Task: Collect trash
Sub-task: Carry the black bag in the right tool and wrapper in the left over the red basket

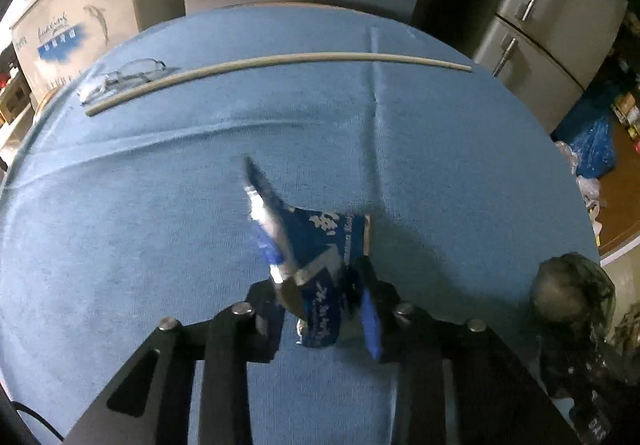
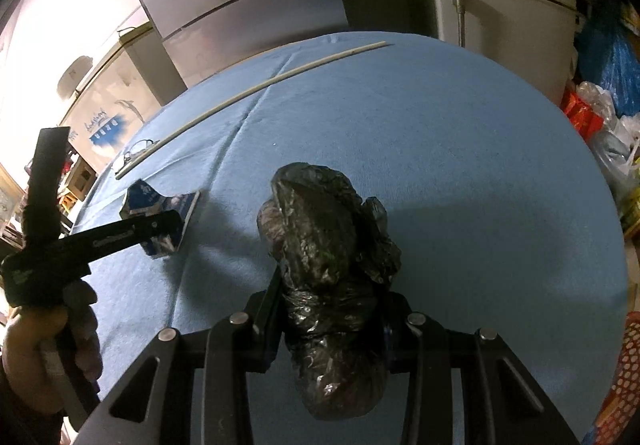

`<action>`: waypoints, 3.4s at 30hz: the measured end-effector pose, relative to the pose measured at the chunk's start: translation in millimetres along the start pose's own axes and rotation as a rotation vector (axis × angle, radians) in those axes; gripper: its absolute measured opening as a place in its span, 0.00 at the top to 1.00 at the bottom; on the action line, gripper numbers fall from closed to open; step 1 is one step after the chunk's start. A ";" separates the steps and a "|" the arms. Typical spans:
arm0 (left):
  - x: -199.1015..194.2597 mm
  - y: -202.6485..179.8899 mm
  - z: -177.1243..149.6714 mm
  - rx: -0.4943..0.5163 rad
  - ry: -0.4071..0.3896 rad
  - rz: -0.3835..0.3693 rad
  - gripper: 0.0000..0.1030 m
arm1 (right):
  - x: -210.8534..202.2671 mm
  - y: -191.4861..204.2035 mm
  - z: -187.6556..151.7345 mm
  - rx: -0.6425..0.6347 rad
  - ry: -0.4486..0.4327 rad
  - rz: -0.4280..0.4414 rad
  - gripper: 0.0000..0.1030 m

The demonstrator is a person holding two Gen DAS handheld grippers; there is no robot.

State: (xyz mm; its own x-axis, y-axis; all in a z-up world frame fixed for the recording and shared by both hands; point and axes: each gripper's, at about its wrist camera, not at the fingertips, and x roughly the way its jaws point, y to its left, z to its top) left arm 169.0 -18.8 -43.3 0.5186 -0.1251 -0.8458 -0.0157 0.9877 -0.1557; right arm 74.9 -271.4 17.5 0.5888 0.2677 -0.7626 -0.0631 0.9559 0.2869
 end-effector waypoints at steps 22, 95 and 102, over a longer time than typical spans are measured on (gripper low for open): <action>-80.6 -27.0 -61.1 0.130 -0.089 0.025 0.73 | -56.7 0.4 -56.7 0.067 -0.035 0.011 0.61; -99.9 -340.0 -172.2 0.702 0.006 -0.294 0.73 | -200.7 -257.8 -167.6 0.546 -0.179 -0.310 0.61; -97.0 -348.0 -176.4 0.715 0.015 -0.299 0.73 | -193.4 -265.8 -176.8 0.566 -0.150 -0.313 0.61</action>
State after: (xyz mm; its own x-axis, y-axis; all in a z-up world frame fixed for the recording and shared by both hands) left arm -26.7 -367.0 2.9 0.4024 -0.3920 -0.8273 0.6817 0.7315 -0.0151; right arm -164.7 -555.9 -13.8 0.6190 -0.0707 -0.7822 0.5379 0.7639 0.3566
